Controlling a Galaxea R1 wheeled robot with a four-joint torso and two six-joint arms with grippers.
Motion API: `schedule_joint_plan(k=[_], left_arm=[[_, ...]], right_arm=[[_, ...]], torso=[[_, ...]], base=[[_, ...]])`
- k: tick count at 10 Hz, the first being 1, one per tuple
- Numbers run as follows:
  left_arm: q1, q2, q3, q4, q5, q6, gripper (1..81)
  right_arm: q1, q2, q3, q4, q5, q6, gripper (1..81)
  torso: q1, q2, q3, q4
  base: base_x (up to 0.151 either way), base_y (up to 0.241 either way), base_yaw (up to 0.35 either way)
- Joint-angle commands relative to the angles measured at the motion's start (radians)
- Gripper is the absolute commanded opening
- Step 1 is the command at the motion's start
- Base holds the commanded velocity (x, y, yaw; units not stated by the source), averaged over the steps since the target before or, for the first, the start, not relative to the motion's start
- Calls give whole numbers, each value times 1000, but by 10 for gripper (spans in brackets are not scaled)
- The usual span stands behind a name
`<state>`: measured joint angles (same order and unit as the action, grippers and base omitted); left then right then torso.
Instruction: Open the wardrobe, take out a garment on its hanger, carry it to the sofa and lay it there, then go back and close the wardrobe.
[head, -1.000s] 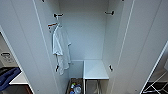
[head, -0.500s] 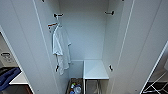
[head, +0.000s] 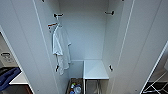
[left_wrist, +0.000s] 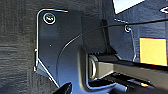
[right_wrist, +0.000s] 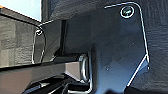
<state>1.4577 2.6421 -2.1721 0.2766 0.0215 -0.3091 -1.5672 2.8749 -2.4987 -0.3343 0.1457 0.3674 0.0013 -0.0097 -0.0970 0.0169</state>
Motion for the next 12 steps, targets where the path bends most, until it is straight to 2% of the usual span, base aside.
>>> schedule_joint_plan(k=[1, 3, 5, 6, 7, 12], left_arm=[[-78, -172, 113, -11, -32, 28, 811], [-107, -288, 208, -23, -55, 19, 811], [-115, -398, 279, -34, -150, 9, 811], [-121, -464, 307, -51, -210, -31, 811], [-136, -517, 311, -51, -227, -95, 811], [-254, -708, 302, -51, -232, -327, 811]], right_arm=[[78, -262, 295, 1, -41, 5, 811], [124, -428, 454, 3, -41, 51, 811], [172, -547, 514, 3, -29, 99, 811], [189, -612, 532, 3, 11, 143, 811], [210, -662, 532, 4, 43, 172, 811], [431, -794, 463, 14, 38, 275, 811]], torso=[[0, 0, 0, 0], [0, 0, 0, 0], [0, 0, 0, 0], [0, 0, 0, 0], [0, 0, 0, 0], [0, 0, 0, 0]], base=[[0, 0, 0], [0, 0, 0], [0, 0, 0], [0, 0, 0], [0, 0, 0], [0, 0, 0]])
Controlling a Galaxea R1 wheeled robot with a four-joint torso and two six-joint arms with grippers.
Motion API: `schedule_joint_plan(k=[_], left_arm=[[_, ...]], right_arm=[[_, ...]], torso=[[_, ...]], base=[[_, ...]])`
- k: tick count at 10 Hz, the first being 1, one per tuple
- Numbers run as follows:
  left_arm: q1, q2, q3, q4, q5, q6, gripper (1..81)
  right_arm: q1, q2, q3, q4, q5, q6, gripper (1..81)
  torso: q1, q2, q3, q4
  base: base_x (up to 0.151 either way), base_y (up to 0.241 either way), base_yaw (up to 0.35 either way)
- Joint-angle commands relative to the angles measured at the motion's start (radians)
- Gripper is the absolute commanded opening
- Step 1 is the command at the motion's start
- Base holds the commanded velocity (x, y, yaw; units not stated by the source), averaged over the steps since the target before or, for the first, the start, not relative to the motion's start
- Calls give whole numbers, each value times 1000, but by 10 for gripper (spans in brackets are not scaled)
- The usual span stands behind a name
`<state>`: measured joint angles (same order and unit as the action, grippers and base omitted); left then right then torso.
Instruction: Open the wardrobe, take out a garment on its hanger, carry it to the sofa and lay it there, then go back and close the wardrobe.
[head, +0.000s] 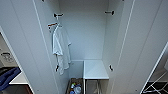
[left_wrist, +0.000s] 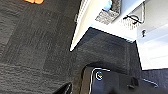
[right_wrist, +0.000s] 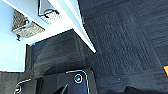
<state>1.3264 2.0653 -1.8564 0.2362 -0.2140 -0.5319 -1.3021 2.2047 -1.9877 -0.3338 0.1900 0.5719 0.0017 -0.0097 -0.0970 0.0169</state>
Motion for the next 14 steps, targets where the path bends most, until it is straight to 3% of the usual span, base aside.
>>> schedule_joint_plan(k=[1, 5, 6, 8, 9, 12, 14], left_arm=[[-162, -172, -18, -11, 7, -144, 811], [-313, -315, -40, -12, 21, -266, 811], [-354, -339, -75, -12, 33, -298, 811], [-479, -353, -130, -12, 122, -338, 811], [-545, -349, -129, -9, 200, -336, 811], [-710, -298, -92, -14, 363, -338, 811], [-807, -275, -29, -43, 430, -336, 811]], right_arm=[[225, -136, -64, 15, -17, 101, 811], [413, -227, -138, 13, -92, 256, 811], [472, -250, -158, 15, -133, 264, 811], [582, -265, -169, 15, -213, 266, 811], [638, -256, -164, 25, -265, 269, 811], [792, -251, -19, 116, -362, 269, 811], [868, -254, 76, 166, -426, 269, 811]], torso=[[0, 0, 0, 0], [0, 0, -1, 0], [0, 1, -1, 0], [1, 1, -1, 0], [1, 2, -1, 0], [1, 2, -2, 0], [2, 2, -2, 0]], base=[[0, 0, 0], [0, 0, 0], [0, 0, 0], [0, 0, 0], [0, 0, 0], [0, 0, 0], [0, 0, 0]])
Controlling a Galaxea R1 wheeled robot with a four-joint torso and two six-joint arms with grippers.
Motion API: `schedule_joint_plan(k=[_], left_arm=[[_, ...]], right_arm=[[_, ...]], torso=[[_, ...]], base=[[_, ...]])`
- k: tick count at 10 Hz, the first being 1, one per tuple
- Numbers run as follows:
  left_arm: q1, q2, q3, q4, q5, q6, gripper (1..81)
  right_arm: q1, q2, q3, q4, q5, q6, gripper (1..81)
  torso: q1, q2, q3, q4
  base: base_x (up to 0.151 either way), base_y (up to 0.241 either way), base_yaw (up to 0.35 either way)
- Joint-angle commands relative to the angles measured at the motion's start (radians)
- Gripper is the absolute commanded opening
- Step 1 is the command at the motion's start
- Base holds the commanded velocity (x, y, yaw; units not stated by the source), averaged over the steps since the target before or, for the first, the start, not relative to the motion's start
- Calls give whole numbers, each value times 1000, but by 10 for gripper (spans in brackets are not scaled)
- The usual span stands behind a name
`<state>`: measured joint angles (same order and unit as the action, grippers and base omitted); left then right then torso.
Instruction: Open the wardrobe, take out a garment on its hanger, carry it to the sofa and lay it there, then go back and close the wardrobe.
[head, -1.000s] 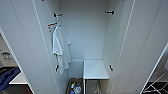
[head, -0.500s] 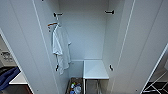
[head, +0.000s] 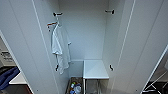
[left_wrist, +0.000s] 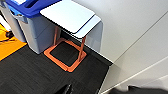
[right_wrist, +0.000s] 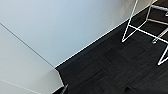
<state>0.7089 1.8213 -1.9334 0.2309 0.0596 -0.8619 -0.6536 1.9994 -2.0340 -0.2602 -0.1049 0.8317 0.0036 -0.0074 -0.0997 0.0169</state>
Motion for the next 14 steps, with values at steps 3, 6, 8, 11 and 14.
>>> schedule_joint_plan(k=[3, 6, 8, 11, 14], left_arm=[[-304, 24, 138, -68, 281, -6, 811], [-325, 139, 193, -108, 328, -6, 811], [-289, 221, 289, -122, 352, -6, 811], [-230, 332, 320, -107, 351, 3, 811], [-174, 434, 307, -61, 350, 3, 811]], right_arm=[[249, -55, 271, 150, -168, 9, 811], [237, -83, 449, 188, -161, 7, 811], [165, -84, 555, 185, -131, 6, 811], [65, -54, 696, 170, -38, -8, 811], [-27, 103, 697, 167, 7, -11, 811]], torso=[[0, 0, 0, 0], [1, 0, -1, 0], [2, 1, -1, 0], [2, 1, -1, 0], [3, 2, -2, 0]], base=[[0, 0, 0], [0, 0, 0], [0, 0, 0], [0, 0, 0], [0, 0, 0]])
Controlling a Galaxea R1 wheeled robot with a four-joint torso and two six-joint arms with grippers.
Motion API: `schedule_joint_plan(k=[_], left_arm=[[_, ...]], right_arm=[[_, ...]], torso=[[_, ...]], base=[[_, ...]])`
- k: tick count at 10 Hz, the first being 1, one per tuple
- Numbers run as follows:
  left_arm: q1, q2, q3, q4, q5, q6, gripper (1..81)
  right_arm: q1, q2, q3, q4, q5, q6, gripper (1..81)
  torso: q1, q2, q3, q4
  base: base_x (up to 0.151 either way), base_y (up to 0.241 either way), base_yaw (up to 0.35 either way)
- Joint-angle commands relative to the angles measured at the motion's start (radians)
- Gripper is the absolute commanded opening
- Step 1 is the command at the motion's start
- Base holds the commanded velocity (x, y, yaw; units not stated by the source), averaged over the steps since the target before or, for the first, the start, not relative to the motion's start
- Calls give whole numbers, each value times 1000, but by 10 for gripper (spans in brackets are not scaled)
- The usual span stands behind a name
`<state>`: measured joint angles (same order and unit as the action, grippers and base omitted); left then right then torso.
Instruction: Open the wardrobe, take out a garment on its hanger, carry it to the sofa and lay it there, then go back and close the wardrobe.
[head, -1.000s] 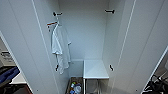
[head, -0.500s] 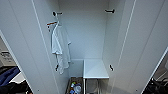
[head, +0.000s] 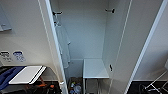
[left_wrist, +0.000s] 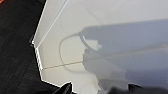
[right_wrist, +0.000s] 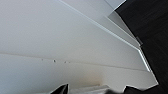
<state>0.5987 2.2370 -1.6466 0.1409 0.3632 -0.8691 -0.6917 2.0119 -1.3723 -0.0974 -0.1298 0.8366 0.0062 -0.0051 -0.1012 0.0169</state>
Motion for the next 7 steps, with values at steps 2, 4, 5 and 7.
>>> schedule_joint_plan(k=[2, 4, 5, 7], left_arm=[[-14, 55, -7, 45, 43, 13, 811], [72, 76, -86, 58, 4, 21, 811], [120, 83, -113, 82, -13, 22, 811], [216, 105, -168, 138, -67, 24, 811]], right_arm=[[-30, 175, -33, -41, 29, -14, 811], [-91, 231, -165, -77, 18, -14, 811], [-117, 250, -215, -90, 16, -14, 811], [-166, 314, -331, -126, 13, -16, 811]], torso=[[0, 0, 0, 0], [0, 0, 0, 0], [0, 0, 0, 0], [0, 0, 0, 0]], base=[[0, 0, 0], [0, 0, 0], [0, 0, 0], [0, 0, 0]])
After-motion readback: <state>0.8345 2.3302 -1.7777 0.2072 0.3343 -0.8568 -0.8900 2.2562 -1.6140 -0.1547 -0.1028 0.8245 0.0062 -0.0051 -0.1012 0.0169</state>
